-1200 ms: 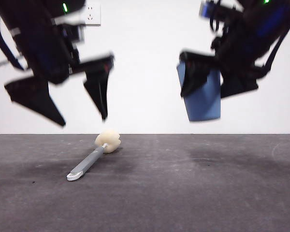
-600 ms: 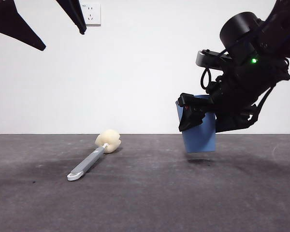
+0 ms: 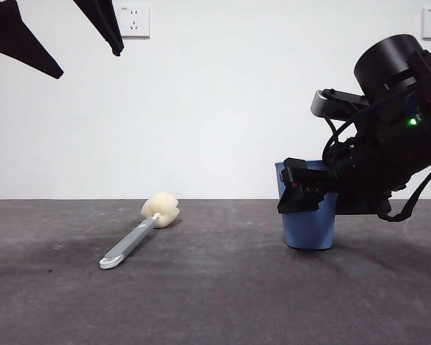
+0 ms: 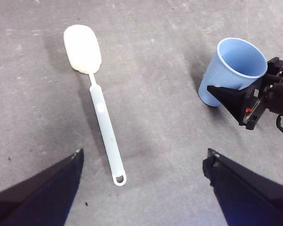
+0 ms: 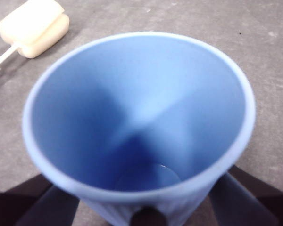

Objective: Pick up the cup brush,pick up the cup,insert the brush into the cup,clean the cup,put the cup brush back,put the cup back to the fixed position on the table

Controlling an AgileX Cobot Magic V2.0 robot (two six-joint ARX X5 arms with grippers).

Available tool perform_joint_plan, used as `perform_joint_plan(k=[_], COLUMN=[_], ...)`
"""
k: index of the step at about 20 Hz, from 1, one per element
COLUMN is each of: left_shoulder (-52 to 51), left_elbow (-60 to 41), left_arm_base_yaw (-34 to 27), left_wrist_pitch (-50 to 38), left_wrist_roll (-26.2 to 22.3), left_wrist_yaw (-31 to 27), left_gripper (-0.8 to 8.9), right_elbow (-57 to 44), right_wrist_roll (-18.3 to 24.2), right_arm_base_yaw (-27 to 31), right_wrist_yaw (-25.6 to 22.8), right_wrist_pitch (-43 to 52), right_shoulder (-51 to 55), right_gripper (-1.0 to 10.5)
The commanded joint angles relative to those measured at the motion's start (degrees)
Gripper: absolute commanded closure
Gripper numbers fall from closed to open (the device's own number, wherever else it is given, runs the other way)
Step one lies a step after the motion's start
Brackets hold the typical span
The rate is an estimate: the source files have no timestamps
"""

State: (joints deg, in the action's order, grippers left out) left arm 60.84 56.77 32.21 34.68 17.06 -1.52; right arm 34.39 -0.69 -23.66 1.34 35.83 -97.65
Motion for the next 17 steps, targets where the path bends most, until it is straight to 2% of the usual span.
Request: perform_joint_plan(k=[1,3,4,6,9,17], left_shoulder=[0.02,0.02,0.02,0.02,0.02,0.02], left_elbow=[-0.46,-0.46,-0.46,-0.46,-0.46,-0.46], left_arm_base_yaw=[0.07,0.07,0.07,0.07,0.07,0.07], left_wrist_pitch=[-0.31,-0.28,-0.28,-0.31,-0.26,0.28], left_wrist_roll=[-0.79,-0.79,-0.79,-0.79,-0.76,-0.79], left_wrist_yaw=[0.04,0.07,0.07,0.04,0.02,-0.61], left_gripper=[3.81,3.81,3.81,3.81,3.81,3.81], right_elbow=[-1.42,-1.4,-1.42,-1.42,-1.4,-1.4], right_wrist_roll=[0.57,0.57,0.57,0.85,1.03,0.76], right_arm_base_yaw=[-0.02,-0.02,-0.02,-0.02,-0.02,-0.04], right_wrist_yaw=[-0.2,-0.2,-0.2,-0.22,-0.35,-0.28], right_wrist_pitch=[-2.67,-2.73,-2.84,-2.54,-0.15,-1.53], right_shoulder=[-0.72,-0.72,-0.72,-0.72,-0.7,0.68], right_gripper=[7.6,5.7,5.3,5.3,4.1,3.7])
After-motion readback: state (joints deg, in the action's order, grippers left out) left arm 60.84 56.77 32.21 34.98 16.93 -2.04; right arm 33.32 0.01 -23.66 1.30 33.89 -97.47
